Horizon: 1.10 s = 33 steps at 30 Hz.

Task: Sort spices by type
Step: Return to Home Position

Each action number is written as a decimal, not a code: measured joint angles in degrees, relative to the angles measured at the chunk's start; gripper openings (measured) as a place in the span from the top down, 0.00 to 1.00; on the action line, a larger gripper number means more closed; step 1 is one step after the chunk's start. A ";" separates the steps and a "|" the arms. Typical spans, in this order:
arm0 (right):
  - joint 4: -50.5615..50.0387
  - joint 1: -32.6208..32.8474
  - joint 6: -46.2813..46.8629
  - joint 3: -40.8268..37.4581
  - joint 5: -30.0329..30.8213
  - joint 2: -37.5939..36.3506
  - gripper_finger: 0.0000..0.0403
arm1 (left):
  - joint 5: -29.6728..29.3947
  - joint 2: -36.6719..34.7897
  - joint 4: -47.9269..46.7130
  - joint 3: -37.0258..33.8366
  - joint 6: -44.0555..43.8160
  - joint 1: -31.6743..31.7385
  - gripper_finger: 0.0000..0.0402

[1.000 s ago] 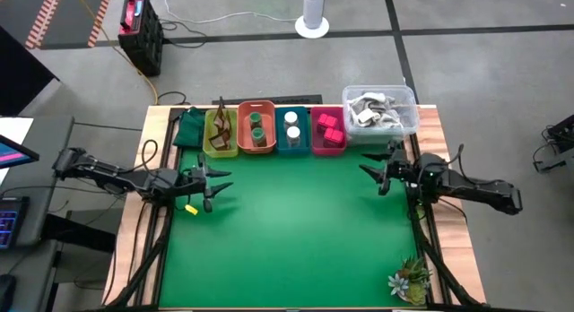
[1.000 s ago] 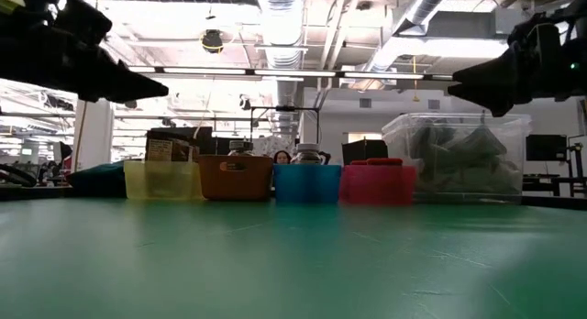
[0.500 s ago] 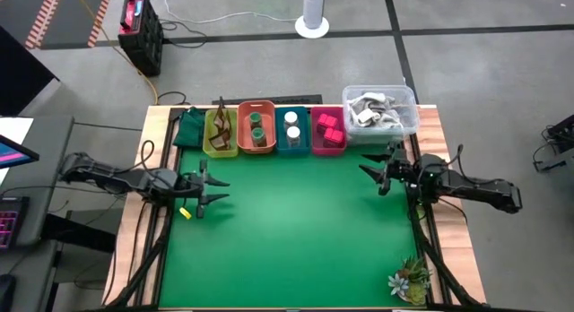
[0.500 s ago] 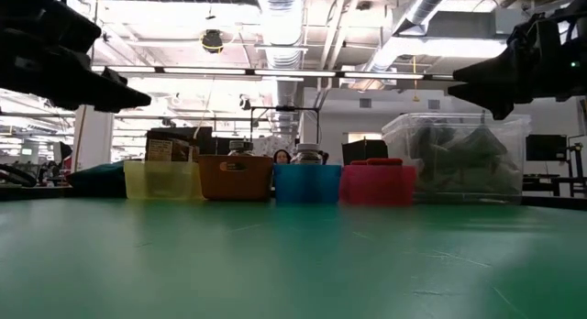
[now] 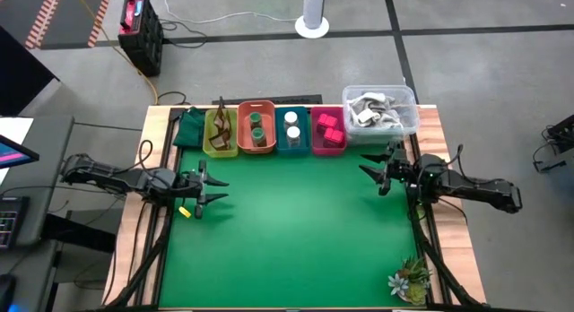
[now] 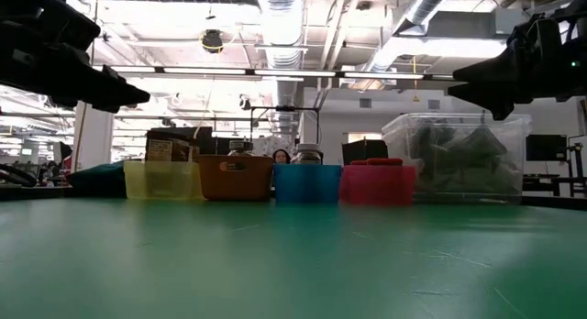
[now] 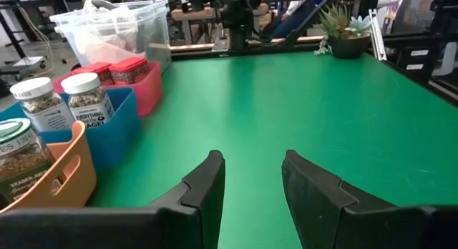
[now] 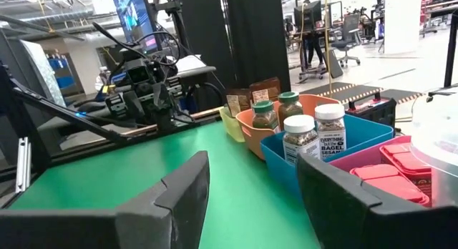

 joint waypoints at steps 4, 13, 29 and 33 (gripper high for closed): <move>-0.07 0.00 0.02 -0.02 -0.01 0.00 0.42 | -0.02 -0.01 -0.13 0.00 -0.36 0.00 0.67; -0.15 0.00 0.02 -0.04 -0.01 0.00 0.42 | -0.09 -0.01 -0.26 0.00 0.80 0.00 0.67; -0.31 0.00 0.00 -0.09 0.01 0.00 0.42 | -0.13 -0.01 -0.39 -0.02 0.79 0.00 0.67; -0.33 0.00 0.00 -0.09 0.01 0.00 0.42 | -0.13 -0.01 -0.39 -0.02 0.79 0.00 0.67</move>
